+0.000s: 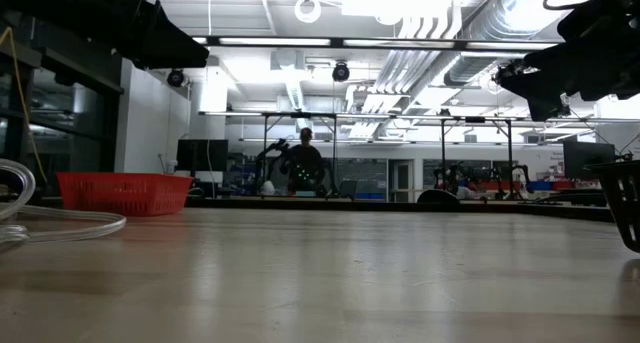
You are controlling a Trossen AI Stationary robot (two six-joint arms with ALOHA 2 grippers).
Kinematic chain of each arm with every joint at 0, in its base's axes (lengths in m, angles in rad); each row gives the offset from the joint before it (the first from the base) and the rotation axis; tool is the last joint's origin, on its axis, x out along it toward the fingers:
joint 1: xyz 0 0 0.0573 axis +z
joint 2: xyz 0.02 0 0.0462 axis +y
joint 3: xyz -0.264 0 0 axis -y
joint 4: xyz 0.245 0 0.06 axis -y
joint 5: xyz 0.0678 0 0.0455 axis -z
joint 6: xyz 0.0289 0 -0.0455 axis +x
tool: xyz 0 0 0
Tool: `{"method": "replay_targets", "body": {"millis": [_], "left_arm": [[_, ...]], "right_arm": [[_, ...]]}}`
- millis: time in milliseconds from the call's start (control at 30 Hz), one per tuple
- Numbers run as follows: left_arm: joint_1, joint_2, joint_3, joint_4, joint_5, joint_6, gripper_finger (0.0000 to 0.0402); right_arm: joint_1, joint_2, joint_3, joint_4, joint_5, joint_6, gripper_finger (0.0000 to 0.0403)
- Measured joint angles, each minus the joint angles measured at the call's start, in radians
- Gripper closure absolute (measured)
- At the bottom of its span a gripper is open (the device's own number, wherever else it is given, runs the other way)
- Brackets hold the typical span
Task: Pick & Place Office items
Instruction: Return to Home Position
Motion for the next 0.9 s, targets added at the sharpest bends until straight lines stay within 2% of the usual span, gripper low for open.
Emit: {"method": "replay_targets", "body": {"millis": [633,900], "left_arm": [[0.000,0.000,0.000,0.011,0.000,0.000,0.0175],[0.001,-0.056,0.000,0.010,0.000,0.004,0.0175]], "right_arm": [[0.000,0.000,0.000,0.000,0.000,0.000,0.0195],[0.000,0.000,0.000,0.000,0.000,0.000,0.0195]]}}
